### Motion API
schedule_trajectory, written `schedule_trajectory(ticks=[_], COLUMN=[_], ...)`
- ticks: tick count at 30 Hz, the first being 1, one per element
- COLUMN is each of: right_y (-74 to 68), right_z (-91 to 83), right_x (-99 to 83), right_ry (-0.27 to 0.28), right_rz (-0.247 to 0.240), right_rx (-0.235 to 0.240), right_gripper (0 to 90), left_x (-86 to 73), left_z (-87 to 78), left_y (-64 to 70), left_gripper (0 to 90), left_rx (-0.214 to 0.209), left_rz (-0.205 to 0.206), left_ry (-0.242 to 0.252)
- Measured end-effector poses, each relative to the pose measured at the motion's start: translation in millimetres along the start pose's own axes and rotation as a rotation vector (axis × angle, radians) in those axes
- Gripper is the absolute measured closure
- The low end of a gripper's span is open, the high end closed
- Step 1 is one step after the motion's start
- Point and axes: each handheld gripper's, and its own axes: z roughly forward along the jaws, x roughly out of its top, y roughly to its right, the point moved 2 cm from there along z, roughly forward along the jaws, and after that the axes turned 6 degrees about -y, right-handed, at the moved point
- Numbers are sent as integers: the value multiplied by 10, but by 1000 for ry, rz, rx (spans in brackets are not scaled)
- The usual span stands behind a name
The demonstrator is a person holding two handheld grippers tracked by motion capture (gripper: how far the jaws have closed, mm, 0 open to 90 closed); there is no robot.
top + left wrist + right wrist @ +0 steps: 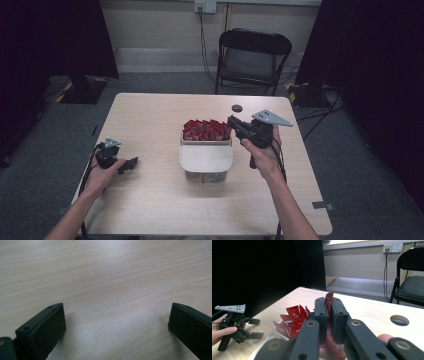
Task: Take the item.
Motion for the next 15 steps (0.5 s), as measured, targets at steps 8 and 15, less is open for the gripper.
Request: schedule_trajectory(ticks=[8, 15], right_y=[-16, -29], right_z=[-51, -78], right_x=[50, 78], right_ry=[22, 32], right_rz=[1, 1], right_rx=[10, 13], right_gripper=[853, 853], left_x=[0, 0], left_z=[0, 0], left_y=[0, 0], left_gripper=[6, 7], left_rx=[0, 0], left_rz=[-1, 0], left_ry=[0, 0])
